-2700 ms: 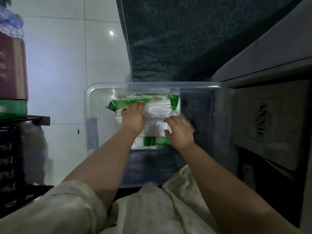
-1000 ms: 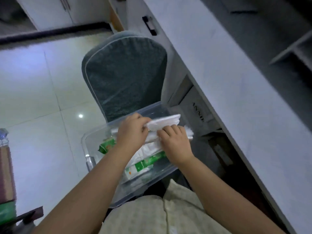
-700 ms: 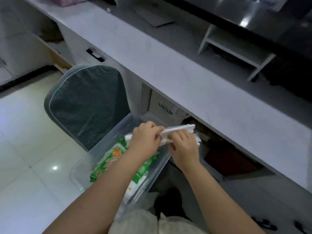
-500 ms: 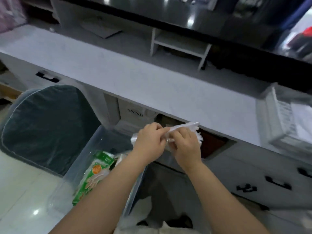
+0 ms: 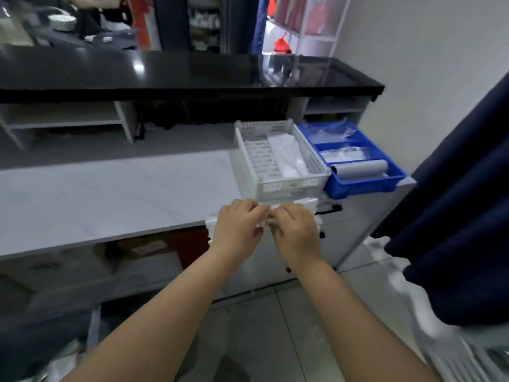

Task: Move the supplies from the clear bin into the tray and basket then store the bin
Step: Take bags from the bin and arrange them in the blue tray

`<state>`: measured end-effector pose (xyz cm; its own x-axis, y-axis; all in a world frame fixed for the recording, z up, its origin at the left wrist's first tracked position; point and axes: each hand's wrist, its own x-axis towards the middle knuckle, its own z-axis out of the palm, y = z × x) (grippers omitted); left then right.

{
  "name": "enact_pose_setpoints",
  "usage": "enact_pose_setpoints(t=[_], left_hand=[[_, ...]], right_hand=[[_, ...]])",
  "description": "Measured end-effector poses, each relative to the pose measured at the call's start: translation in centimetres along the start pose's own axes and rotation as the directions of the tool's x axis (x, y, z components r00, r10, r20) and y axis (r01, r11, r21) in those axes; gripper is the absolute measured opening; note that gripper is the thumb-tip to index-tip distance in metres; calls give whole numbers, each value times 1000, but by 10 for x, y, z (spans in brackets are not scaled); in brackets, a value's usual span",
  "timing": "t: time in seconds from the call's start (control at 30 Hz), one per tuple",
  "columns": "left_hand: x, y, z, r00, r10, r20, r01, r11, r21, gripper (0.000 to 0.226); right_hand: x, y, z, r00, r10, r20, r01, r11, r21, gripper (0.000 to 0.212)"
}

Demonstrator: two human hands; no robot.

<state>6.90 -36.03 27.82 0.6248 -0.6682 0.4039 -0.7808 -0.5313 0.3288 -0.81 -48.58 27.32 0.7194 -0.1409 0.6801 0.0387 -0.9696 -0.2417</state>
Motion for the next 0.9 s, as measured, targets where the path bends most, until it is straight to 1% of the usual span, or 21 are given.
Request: enact_pose_setpoints(t=[0.07, 0.13, 0.2, 0.27, 0.37, 0.5, 0.63, 0.7, 0.8, 0.9], left_hand=[[31, 33, 22, 999, 47, -4, -47, 999, -25, 44], [63, 61, 44, 997, 71, -15, -71, 997, -26, 44], [91, 81, 62, 998, 54, -44, -55, 998, -23, 45], [117, 94, 76, 998, 9, -59, -10, 1000, -12, 45], [151, 99, 91, 996, -58, -66, 59, 998, 11, 43], [201, 85, 107, 991, -118, -68, 120, 992, 39, 39], [264, 62, 125, 987, -125, -97, 129, 991, 34, 37], [297, 51, 135, 988, -129, -81, 131, 991, 18, 38], [344, 37, 149, 989, -138, -48, 138, 990, -1, 37], [386, 27, 165, 990, -133, -50, 132, 991, -20, 38]], right_hand=[[1, 45, -25, 998, -26, -50, 23, 998, -62, 13], [3, 89, -46, 994, -68, -88, 58, 992, -112, 13], [5, 131, -64, 991, -79, -112, 60, 985, -165, 15], [7, 170, -76, 991, -44, -124, 20, 982, -190, 19], [14, 224, -85, 996, 36, -81, -52, 978, -204, 30], [40, 278, -78, 994, 105, -18, -107, 982, -157, 31], [77, 314, -47, 985, 148, 94, -135, 982, -136, 29], [97, 329, -29, 973, 174, 153, -155, 980, -127, 29], [127, 354, -5, 954, 181, 240, -146, 977, -156, 29], [152, 385, 13, 947, 182, 264, -141, 976, -167, 27]])
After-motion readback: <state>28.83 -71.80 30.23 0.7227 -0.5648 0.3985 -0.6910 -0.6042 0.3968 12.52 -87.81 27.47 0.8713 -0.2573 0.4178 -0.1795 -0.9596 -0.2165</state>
